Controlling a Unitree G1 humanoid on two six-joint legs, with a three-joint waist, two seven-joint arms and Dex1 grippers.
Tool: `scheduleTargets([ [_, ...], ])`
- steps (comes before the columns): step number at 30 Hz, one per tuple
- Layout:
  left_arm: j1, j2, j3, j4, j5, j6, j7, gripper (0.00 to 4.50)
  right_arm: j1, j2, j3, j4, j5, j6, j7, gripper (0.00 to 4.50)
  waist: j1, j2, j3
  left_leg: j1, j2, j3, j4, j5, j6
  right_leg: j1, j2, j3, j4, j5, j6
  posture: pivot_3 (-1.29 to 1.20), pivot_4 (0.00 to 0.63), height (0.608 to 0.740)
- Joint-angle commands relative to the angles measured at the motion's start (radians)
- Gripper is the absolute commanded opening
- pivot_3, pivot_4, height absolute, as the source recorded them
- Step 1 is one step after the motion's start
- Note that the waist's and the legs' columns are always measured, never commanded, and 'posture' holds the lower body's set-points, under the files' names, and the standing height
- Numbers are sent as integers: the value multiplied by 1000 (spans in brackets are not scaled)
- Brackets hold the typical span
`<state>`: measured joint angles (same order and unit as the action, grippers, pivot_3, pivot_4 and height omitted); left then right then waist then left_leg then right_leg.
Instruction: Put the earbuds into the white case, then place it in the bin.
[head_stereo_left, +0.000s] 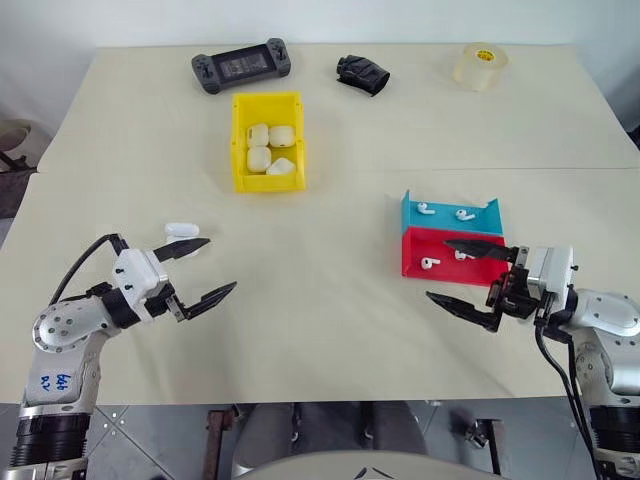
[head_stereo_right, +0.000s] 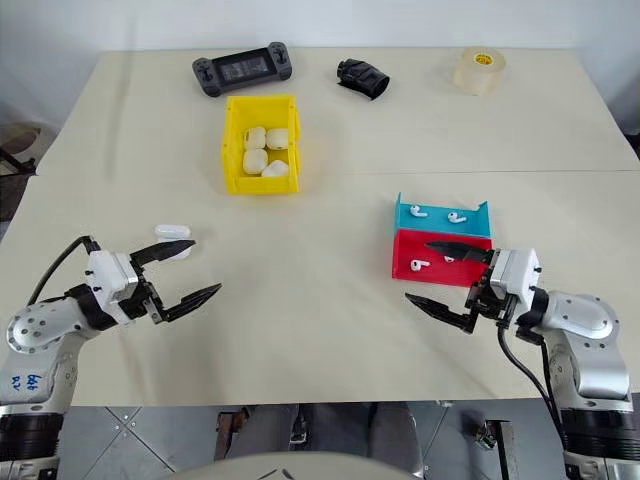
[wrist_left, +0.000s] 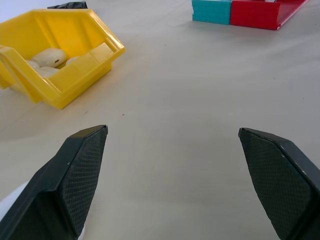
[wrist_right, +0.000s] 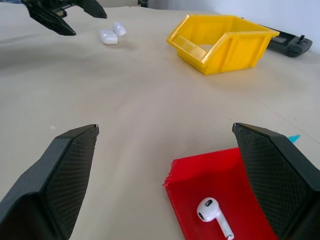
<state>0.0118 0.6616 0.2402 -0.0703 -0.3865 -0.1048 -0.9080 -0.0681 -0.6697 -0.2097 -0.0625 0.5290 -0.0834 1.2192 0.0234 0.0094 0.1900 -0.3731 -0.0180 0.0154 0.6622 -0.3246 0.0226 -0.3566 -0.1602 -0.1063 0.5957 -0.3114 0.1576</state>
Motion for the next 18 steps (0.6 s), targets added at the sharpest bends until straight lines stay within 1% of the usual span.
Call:
scheduleTargets([
  [1,20,-11,41,-48,8,-11,51,4468,-17,-1,-2,11,5,-20,18,4500,0,0,0,0,0,0,0,0,0,0,0,0,0,0,0,0,150,740],
  [6,91,-37,98,-90,37,-5,154,4468,-47,14,33,18,6,-24,41,4500,-1,0,0,0,0,0,0,0,0,0,0,0,0,0,0,0,150,740],
  [11,273,-97,261,-216,31,92,318,4468,-108,80,110,-11,13,-9,37,4500,-13,-1,0,0,3,0,0,-1,-1,0,2,0,-1,0,0,0,150,740],
  [14,421,-159,354,-353,32,232,440,4468,-149,137,146,-12,-1,-35,18,4500,-19,-1,1,0,4,0,0,-2,-2,0,4,1,-1,0,0,0,150,740],
  [16,485,-193,377,-420,16,315,487,4468,-169,165,159,-12,-13,-52,4,4500,-18,-2,1,0,5,-1,0,-2,-2,0,4,1,-2,0,0,0,150,740],
  [18,530,-228,374,-490,0,425,545,4468,-174,180,176,-16,-15,-57,10,4500,-5,-2,1,0,5,-1,1,-2,-3,0,4,1,-2,0,0,0,150,740],
])
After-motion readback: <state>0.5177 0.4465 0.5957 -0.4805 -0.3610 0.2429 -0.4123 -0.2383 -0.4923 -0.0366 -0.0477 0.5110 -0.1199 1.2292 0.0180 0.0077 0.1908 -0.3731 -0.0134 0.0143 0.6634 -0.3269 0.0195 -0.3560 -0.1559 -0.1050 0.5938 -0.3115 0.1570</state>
